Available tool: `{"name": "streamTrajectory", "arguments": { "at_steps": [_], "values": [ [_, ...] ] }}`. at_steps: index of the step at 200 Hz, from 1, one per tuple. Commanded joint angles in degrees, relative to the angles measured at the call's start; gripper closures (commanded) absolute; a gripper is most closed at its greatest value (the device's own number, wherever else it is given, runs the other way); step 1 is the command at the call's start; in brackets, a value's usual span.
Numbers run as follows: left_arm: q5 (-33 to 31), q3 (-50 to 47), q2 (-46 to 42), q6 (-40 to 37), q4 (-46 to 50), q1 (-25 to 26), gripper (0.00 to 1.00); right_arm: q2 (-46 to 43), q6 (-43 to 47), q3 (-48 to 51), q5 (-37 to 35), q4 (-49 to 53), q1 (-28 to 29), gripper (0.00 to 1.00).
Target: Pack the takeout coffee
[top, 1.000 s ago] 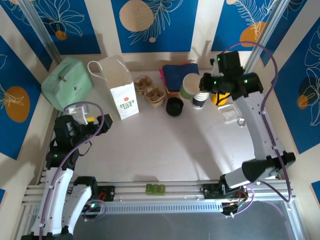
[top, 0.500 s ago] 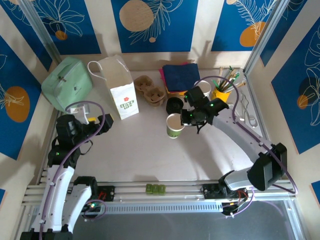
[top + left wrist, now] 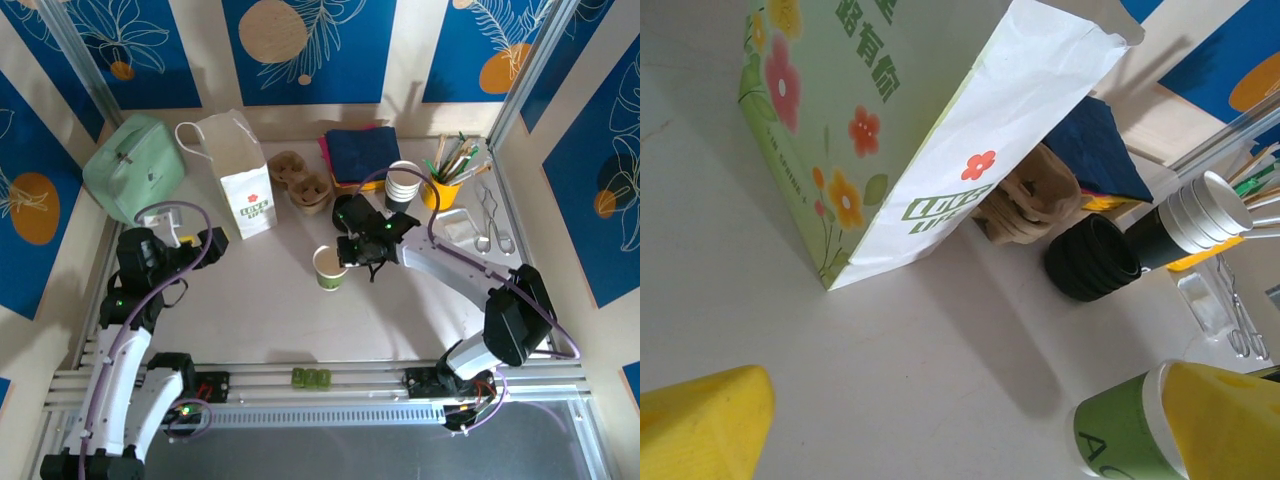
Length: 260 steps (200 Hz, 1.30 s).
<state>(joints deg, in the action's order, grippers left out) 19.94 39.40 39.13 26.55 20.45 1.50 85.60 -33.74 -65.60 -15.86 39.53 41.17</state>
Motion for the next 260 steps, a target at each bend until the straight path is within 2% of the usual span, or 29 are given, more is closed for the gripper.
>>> {"name": "streamTrajectory", "arguments": {
  "at_steps": [1,85,158,203,229,260],
  "values": [
    [1.22,-0.44,-0.27,0.17,-1.57,-0.53,0.00,1.22,-1.53,0.52,-1.37,-1.73,1.65,0.90],
    [1.11,-0.46,-0.29,0.07,-1.29,-0.55,0.01,4.13,-2.41,-0.03,-1.67,-1.53,3.60,0.88],
    [2.46,1.94,-0.74,-0.49,1.23,-0.45,0.00,0.82,-2.09,-3.39,-1.97,2.21,3.92,0.63],
    [7.05,3.91,-0.23,1.35,0.53,0.75,0.01,-5.83,-1.33,-6.29,-1.20,5.11,1.92,0.55],
    [2.63,6.46,1.06,1.55,1.93,5.71,0.04,-12.28,-1.01,-4.08,0.28,4.65,-2.01,0.53],
    [-7.77,10.70,5.63,-0.47,3.00,18.97,0.06,-20.59,-1.45,3.02,6.17,1.50,-11.77,0.49]
  ]
}}
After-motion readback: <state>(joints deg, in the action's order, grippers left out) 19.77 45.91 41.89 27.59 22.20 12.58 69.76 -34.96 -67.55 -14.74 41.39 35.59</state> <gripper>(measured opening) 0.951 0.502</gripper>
